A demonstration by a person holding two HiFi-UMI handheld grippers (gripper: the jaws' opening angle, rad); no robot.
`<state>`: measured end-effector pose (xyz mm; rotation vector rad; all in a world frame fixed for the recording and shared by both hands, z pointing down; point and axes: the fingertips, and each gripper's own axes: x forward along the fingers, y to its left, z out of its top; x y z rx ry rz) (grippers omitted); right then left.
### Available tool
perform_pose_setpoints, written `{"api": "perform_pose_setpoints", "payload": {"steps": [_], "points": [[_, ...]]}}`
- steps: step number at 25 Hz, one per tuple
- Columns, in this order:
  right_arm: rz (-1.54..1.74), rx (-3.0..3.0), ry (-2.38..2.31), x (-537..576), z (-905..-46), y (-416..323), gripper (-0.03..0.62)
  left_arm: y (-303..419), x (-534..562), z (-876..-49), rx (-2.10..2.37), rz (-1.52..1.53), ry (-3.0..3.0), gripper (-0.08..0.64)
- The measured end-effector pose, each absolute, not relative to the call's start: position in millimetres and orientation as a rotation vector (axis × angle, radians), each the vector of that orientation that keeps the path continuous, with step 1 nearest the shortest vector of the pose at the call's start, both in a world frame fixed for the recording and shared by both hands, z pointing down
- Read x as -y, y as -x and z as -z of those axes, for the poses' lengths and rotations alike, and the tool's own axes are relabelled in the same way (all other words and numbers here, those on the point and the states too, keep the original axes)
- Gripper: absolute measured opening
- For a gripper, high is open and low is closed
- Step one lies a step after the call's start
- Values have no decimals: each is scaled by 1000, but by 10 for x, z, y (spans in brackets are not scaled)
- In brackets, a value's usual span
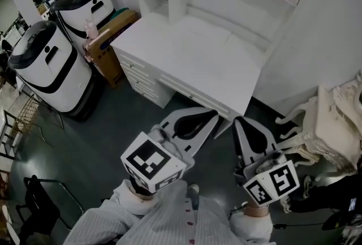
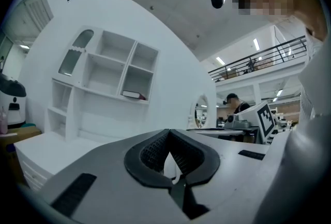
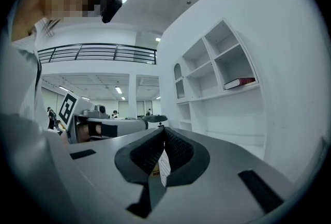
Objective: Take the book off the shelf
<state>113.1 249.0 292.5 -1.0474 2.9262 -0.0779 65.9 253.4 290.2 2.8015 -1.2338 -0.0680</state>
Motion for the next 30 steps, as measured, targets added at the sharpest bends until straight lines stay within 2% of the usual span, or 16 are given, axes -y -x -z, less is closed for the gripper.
{"api": "perform_pose_setpoints", "payload": {"steps": [13,23,30], "points": [[0,-2869,1159,-1411,-2776,-441,14,81,-1388,-2785,1142,67,-2875,11],[-21,-2843,1244,-1217,-2804,-74,14,479,-1124,-2785,1055,52,-2935,11],[14,-2849,1304,-1076,-2891,-69,14,552,-972,-2889,1016,51,-2915,11]]}}
